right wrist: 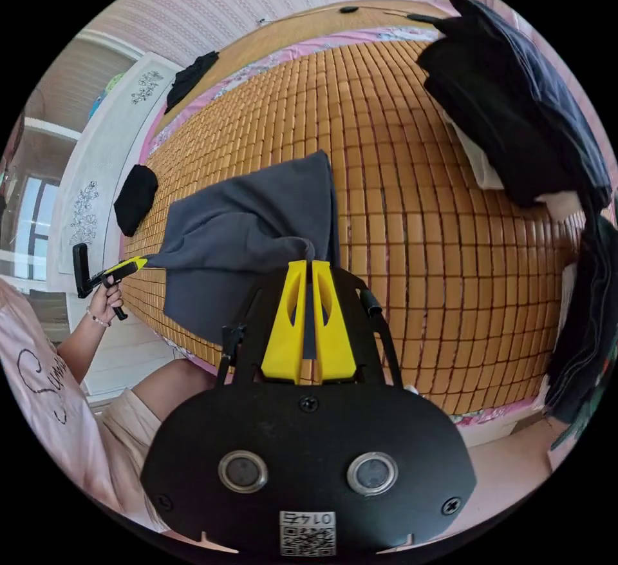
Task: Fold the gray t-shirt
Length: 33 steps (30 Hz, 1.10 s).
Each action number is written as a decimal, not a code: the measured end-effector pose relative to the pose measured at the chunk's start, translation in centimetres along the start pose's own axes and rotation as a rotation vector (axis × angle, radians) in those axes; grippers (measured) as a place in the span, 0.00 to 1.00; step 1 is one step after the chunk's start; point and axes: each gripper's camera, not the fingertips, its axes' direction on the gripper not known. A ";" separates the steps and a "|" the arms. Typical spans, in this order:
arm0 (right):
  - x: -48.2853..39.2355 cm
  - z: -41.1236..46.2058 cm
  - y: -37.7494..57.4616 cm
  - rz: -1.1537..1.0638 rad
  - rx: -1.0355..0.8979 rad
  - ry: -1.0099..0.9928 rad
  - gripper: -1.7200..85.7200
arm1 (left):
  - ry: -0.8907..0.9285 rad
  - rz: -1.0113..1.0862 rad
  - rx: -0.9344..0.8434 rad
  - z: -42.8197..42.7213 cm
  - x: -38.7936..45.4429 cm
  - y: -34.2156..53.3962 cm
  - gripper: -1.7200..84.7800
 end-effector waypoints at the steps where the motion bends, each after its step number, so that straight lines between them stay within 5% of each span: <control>1: 0.6 0.8 0.8 0.025 -0.008 -0.005 0.01 | -0.014 -0.044 -0.020 0.8 -0.5 1.8 0.01; 11: 1.8 -2.0 3.8 -0.030 0.093 -0.077 0.02 | 0.052 -0.148 0.088 -4.6 -0.3 7.6 0.01; 20: 4.5 3.9 7.8 -0.081 0.071 -0.060 0.03 | -0.118 -0.115 -0.102 -0.3 1.5 13.3 0.01; 33: 3.8 1.8 17.1 -0.216 0.329 0.002 0.04 | -0.200 -0.134 0.241 -6.1 7.7 23.4 0.08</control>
